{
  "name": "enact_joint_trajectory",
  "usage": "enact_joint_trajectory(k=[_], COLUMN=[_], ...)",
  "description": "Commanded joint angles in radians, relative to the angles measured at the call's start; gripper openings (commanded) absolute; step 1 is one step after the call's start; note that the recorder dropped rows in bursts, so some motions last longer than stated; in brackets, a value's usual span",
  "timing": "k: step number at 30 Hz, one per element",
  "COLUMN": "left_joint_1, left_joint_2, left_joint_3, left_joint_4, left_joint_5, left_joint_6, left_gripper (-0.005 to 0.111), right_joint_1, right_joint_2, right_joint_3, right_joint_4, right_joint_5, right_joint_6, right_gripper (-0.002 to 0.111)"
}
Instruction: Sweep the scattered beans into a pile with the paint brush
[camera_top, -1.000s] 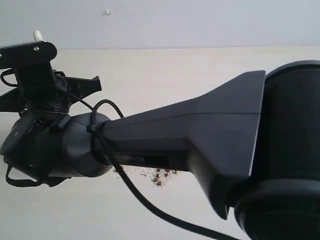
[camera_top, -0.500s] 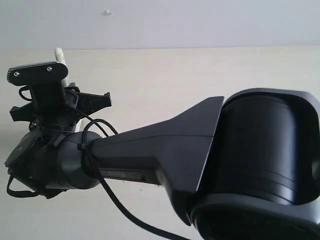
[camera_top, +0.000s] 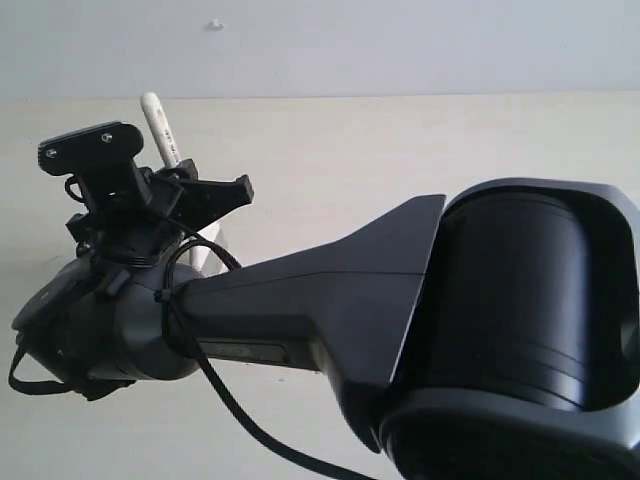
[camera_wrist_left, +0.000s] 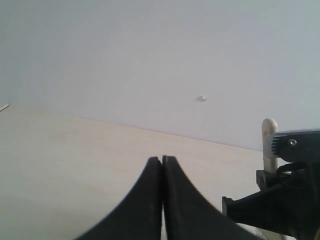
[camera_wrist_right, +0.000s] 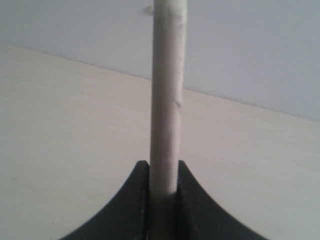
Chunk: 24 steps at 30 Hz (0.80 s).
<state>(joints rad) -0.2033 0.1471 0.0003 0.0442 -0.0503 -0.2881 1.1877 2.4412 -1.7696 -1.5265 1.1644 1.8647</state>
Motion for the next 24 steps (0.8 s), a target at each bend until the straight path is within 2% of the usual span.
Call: enact_joint_trajectory(k=[1,10,18,24], left_joint_1=[-0.006,-0.006,-0.006,-0.006], left_joint_2=[-0.006,-0.006,-0.006,-0.006], left_joint_3=[0.0,0.0,0.0,0.0], left_joint_4=[-0.003,-0.003,-0.003,-0.003], left_joint_5=[0.002,0.002,0.002,0.002], left_joint_6=[-0.003,-0.003,-0.003,-0.003], left_gripper=[0.0,0.0,0.0,0.0], right_joint_1=[-0.001,-0.001,0.036,0.046], right_joint_2=[-0.003,-0.014,-0.046,-0.04], right_joint_3=[-0.008,-0.008,-0.014,-0.014], right_joint_4=[0.036,0.035,-0.005,0.057], right_joint_5=[0.057,0.057,0.054,-0.049], right_joint_6=[-0.039,-0.054,0.114,0.156], right_gripper=[0.0,0.0,0.0,0.0])
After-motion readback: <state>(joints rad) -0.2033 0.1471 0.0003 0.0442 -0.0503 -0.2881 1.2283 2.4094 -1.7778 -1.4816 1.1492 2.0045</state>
